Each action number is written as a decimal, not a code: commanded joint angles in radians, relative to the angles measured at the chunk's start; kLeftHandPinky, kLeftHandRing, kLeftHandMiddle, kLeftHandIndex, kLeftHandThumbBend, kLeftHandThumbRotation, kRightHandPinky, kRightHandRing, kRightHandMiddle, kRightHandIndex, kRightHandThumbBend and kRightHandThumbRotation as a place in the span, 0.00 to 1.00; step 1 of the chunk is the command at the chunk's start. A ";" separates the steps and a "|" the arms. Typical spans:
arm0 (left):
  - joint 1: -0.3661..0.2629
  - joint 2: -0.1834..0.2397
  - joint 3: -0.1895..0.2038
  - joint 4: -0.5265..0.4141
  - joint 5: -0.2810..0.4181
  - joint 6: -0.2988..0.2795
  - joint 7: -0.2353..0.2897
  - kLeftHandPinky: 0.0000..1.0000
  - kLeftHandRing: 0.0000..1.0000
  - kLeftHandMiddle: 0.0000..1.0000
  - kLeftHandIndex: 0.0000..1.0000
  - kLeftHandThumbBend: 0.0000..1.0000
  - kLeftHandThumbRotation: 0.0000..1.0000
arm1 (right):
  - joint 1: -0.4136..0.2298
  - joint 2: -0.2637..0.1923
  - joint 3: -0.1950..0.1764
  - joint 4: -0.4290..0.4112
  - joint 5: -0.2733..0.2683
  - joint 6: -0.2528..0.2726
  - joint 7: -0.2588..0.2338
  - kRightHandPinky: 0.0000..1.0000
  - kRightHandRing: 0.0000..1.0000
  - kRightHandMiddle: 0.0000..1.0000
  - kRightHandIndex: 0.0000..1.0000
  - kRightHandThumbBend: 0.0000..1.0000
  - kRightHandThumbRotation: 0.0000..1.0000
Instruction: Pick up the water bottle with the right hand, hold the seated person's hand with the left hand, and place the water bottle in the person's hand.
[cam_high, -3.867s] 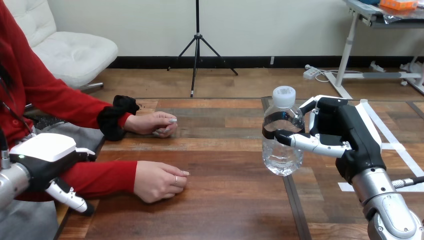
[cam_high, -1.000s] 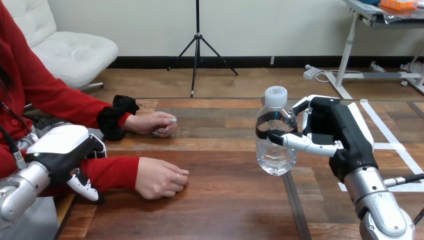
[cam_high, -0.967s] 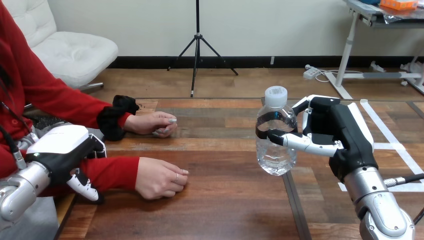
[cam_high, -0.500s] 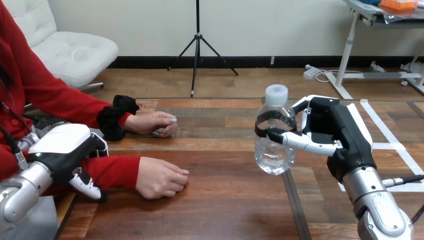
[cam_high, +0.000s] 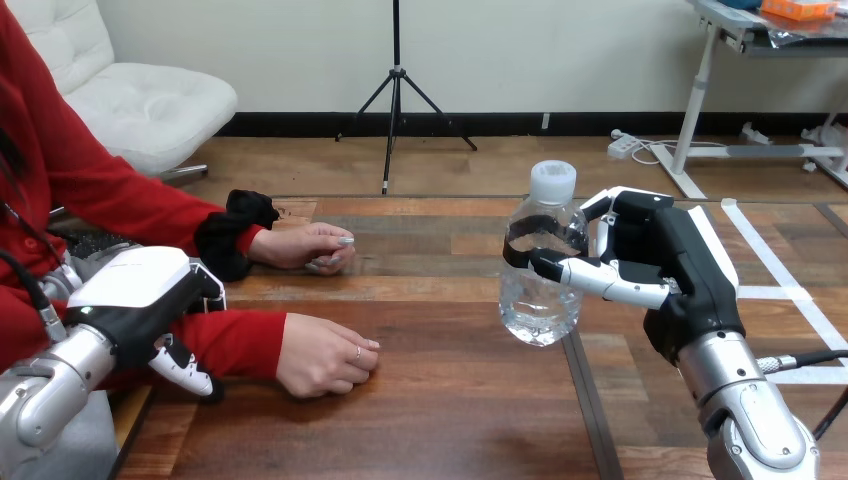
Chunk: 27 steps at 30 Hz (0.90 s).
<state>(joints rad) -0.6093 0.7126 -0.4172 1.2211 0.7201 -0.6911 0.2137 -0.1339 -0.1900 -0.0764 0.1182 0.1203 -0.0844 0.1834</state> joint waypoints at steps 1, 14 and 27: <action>-0.038 -0.052 0.003 -0.040 -0.024 -0.023 0.012 0.26 0.31 0.37 0.36 0.84 0.00 | -0.109 0.021 -0.002 -0.072 0.027 0.001 -0.001 0.00 0.01 0.04 0.03 0.31 0.00; -0.039 -0.077 0.015 -0.043 -0.048 -0.032 0.011 0.23 0.28 0.34 0.33 0.82 0.00 | -0.132 0.043 0.011 -0.062 0.030 -0.005 0.016 0.00 0.01 0.03 0.02 0.30 0.00; -0.035 -0.092 0.019 -0.054 -0.055 -0.047 0.039 0.22 0.27 0.33 0.32 0.80 0.00 | -0.160 0.058 0.028 -0.012 -0.023 -0.033 -0.012 0.00 0.02 0.04 0.03 0.37 0.00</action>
<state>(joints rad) -0.6055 0.6896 -0.4136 1.2212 0.7015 -0.6919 0.2187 -0.1802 -0.1452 -0.0473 0.1184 0.1104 -0.0689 0.1944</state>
